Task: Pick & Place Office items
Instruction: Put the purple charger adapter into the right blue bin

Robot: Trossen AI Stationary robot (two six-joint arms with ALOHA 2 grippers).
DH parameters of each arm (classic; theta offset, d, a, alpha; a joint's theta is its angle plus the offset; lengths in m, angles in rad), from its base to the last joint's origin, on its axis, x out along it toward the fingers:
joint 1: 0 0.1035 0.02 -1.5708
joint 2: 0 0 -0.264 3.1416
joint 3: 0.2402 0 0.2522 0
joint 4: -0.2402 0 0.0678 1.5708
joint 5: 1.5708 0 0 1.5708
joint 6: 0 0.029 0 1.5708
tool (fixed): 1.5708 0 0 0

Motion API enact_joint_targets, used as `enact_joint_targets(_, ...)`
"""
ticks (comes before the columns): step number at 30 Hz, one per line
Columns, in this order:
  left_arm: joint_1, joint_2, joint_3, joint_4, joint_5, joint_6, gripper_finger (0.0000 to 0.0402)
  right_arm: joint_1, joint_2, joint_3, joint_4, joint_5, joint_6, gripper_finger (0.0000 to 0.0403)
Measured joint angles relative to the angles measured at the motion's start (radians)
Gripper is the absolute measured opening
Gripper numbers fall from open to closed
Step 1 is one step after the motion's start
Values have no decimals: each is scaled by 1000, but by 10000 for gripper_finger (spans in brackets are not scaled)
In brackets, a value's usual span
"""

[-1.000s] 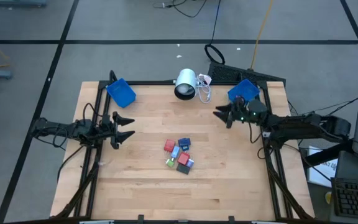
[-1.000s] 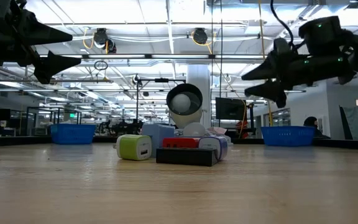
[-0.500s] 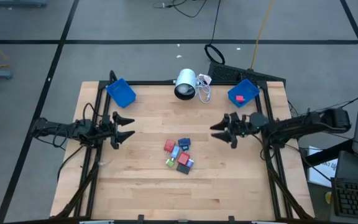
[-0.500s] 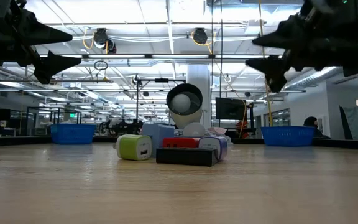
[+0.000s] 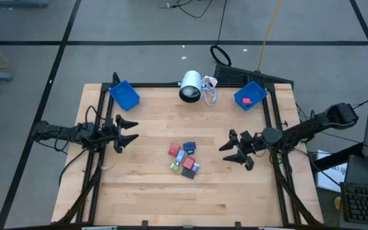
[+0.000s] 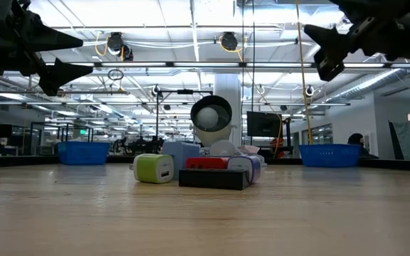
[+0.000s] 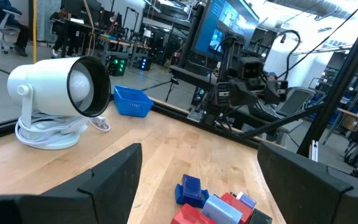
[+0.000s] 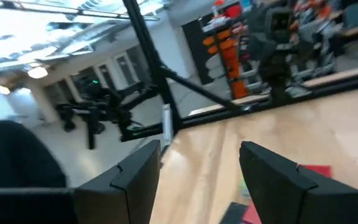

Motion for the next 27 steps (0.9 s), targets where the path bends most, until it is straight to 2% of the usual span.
enact_joint_targets(4,0,0,0,0,0,0,324,80,59,0,36,140,-77,208)
enact_joint_targets(11,0,0,0,0,0,0,324,121,234,86,65,273,-76,208)
enact_joint_targets(18,0,0,0,0,0,0,324,120,421,258,47,276,-148,235)
enact_joint_targets(21,0,0,0,0,0,0,324,120,488,353,-24,276,-199,259)
enact_joint_targets(27,0,0,0,0,0,0,324,118,570,498,-335,272,-206,301)
